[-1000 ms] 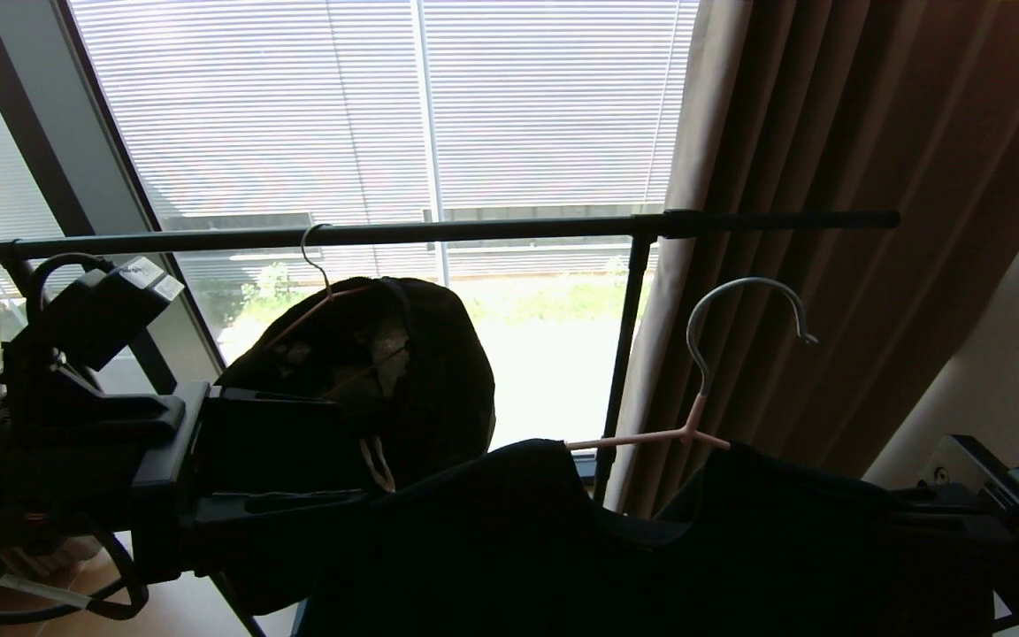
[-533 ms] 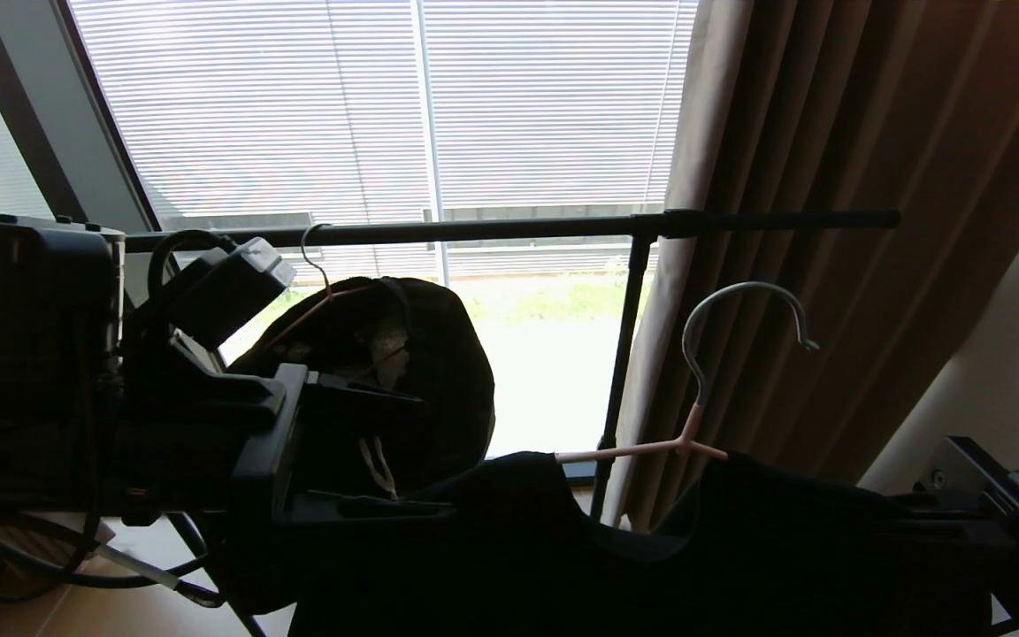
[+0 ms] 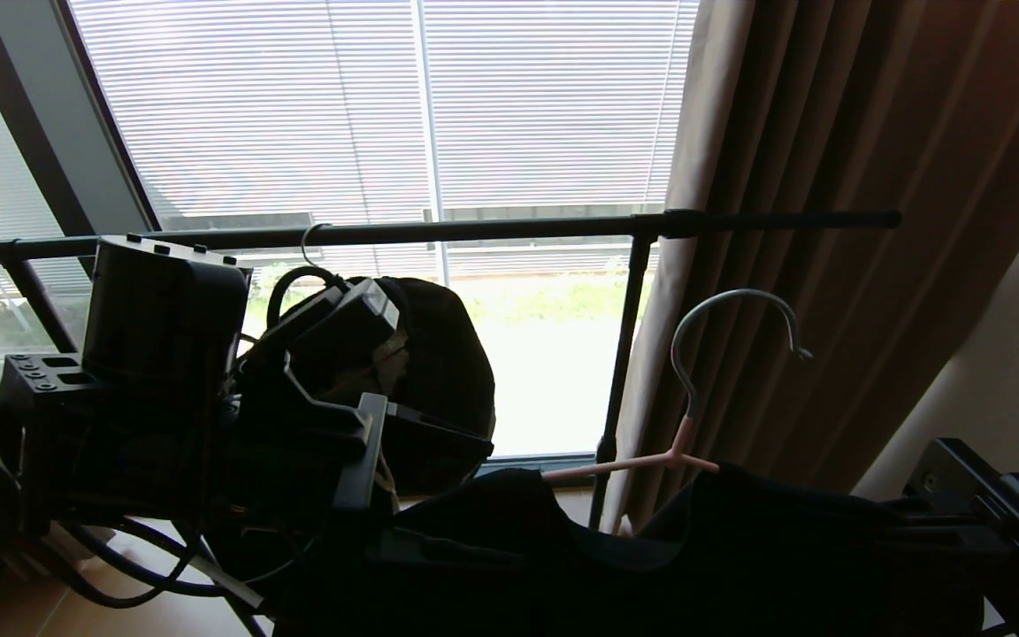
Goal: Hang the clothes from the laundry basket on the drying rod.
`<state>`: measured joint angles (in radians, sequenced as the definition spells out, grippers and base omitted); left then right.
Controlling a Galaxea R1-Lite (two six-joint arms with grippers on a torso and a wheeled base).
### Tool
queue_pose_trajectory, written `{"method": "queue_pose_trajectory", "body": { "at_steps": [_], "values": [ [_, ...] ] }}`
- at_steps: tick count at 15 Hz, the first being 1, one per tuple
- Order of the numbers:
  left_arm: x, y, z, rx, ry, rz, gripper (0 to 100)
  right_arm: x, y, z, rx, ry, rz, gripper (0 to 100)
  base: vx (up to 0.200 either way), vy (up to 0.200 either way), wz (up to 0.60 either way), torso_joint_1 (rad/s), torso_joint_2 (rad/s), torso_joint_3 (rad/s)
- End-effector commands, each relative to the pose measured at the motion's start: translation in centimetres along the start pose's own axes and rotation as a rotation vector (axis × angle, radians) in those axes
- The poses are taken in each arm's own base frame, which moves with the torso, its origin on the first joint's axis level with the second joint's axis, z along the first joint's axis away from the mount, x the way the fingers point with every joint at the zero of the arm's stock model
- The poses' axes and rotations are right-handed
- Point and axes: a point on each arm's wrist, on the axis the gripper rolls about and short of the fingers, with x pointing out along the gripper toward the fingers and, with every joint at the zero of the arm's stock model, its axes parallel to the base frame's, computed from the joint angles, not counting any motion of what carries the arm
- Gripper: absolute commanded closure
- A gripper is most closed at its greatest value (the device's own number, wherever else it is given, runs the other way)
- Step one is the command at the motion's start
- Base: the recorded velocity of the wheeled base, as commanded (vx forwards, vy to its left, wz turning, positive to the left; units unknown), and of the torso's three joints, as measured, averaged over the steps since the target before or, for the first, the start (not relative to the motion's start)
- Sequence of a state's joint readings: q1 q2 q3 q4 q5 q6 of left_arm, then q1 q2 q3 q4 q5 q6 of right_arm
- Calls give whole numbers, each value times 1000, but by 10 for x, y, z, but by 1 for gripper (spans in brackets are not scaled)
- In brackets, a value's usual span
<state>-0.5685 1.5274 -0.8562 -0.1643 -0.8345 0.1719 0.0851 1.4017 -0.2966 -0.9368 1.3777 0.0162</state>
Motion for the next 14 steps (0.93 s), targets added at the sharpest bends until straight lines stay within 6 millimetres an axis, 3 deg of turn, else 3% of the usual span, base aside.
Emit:
{"method": "queue_pose_trajectory", "body": {
  "at_steps": [1,2,7,12,13,14],
  "values": [
    [7,3,-2,-9,14,-14,0,1,0,0,1,1,7,100,0,0,0,0,0,0],
    [8,4,-3,-13,19,-13,100,1,1,0,1,1,8,100,0,0,0,0,0,0],
    [6,3,-3,-5,13,-8,100,1,-1,-1,2,1,7,100,0,0,0,0,0,0],
    [-7,5,-3,-15,-4,32,100,6,-17,5,-2,3,13,100,0,0,0,0,0,0],
    [-8,6,-5,-20,-4,35,100,6,-17,5,-2,3,13,0,0,0,0,0,0,0],
    [-7,6,-6,-24,-1,36,100,6,-16,5,-7,2,14,0,0,0,0,0,0,0]
  ]
}}
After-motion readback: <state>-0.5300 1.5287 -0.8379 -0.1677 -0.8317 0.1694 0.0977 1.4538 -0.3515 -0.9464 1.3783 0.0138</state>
